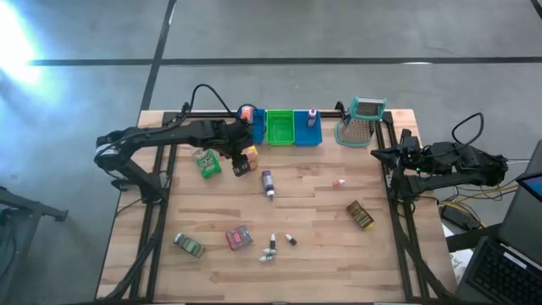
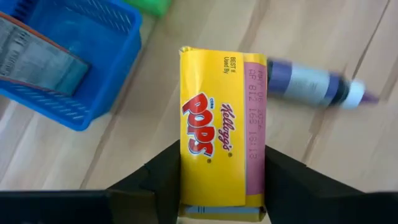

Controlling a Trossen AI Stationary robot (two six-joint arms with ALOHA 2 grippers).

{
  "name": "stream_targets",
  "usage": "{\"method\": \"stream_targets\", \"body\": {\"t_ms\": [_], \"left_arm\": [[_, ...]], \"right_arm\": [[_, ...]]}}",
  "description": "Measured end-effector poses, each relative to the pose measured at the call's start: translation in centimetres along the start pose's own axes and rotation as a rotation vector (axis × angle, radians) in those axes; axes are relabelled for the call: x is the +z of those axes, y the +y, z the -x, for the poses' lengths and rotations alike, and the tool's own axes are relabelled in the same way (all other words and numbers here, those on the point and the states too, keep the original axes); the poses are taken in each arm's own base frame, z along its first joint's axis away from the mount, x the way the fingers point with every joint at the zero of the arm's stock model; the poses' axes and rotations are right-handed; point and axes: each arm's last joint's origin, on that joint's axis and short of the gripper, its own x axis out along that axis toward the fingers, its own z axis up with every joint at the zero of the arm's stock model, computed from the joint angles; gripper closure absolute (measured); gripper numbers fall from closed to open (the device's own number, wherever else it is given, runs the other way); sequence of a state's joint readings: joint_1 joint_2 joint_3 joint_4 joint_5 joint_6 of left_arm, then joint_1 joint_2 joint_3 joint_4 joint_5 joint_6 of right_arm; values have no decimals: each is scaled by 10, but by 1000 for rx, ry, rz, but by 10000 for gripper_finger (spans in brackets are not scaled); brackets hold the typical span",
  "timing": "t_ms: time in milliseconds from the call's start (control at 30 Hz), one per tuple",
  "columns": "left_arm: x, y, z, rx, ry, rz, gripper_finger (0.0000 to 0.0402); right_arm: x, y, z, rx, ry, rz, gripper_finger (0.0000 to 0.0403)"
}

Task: Pick & Place Kitchen Items
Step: Put the yellow cereal box into the left blue bin

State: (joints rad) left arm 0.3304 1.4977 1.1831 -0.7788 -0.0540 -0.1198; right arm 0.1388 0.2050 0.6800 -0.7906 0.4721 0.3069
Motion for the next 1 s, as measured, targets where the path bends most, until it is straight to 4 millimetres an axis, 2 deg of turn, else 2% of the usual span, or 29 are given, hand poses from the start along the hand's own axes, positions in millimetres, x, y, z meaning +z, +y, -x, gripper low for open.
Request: {"method": "stream_targets", "body": {"t_ms": [300,600,767,1000], "left_arm": [[28,-2,21,-23,-217,267,223],[45,3,28,106,-461,497,225],[51,6,31,185,-574,644,225],[51,9,29,274,-628,767,227]], "right_arm": [[0,0,0,0,0,0,394],[0,0,0,0,-1,0,394],[0,0,0,0,-1,-1,394],[0,0,0,1,-1,-1,394]]}}
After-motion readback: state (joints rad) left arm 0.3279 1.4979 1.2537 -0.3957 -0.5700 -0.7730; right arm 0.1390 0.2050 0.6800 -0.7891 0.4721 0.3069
